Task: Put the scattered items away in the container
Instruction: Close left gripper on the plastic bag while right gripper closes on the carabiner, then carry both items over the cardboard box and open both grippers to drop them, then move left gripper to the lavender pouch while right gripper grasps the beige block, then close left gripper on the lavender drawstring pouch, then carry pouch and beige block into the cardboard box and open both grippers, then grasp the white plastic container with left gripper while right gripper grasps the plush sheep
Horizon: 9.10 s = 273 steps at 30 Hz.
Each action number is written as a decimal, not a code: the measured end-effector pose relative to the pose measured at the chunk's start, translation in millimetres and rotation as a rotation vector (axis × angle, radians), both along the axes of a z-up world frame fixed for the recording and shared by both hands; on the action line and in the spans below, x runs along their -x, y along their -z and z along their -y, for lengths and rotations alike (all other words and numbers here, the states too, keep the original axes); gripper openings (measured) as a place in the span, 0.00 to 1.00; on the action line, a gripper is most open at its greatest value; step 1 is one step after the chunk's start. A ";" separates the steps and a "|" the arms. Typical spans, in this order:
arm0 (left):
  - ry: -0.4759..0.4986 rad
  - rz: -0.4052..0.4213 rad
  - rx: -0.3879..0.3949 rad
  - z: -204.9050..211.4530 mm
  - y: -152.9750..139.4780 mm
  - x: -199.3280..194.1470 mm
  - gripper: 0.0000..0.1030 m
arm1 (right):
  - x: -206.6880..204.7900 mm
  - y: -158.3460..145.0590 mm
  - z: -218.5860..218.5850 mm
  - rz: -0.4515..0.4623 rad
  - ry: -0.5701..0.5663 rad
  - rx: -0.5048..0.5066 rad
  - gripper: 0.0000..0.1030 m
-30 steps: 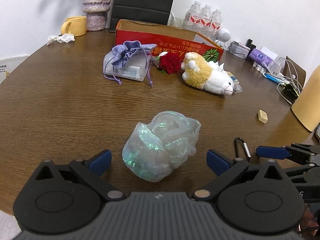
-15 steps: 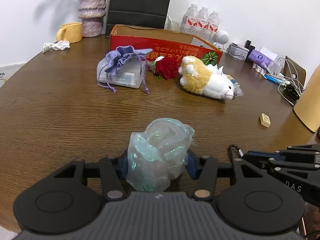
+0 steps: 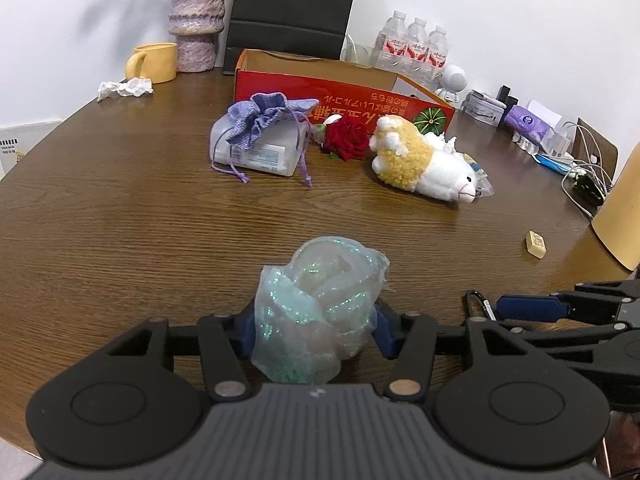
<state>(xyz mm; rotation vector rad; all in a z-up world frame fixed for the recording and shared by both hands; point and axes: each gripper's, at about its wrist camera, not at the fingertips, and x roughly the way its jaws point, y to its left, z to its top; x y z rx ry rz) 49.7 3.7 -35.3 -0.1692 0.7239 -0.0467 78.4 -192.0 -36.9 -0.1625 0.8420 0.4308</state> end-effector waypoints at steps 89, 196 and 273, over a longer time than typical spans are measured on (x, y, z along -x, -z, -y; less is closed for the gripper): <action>0.005 0.050 0.042 -16.7 -4.7 -5.3 0.54 | -58.1 -16.4 -26.8 -0.206 -0.090 0.150 0.23; -0.122 0.209 -0.167 -18.9 -38.8 -116.3 0.93 | -108.2 20.5 100.1 0.164 0.115 -0.123 0.21; -0.095 0.271 -0.129 -25.0 -83.0 -152.6 1.00 | -157.2 -80.3 25.9 0.395 -0.032 -0.181 1.00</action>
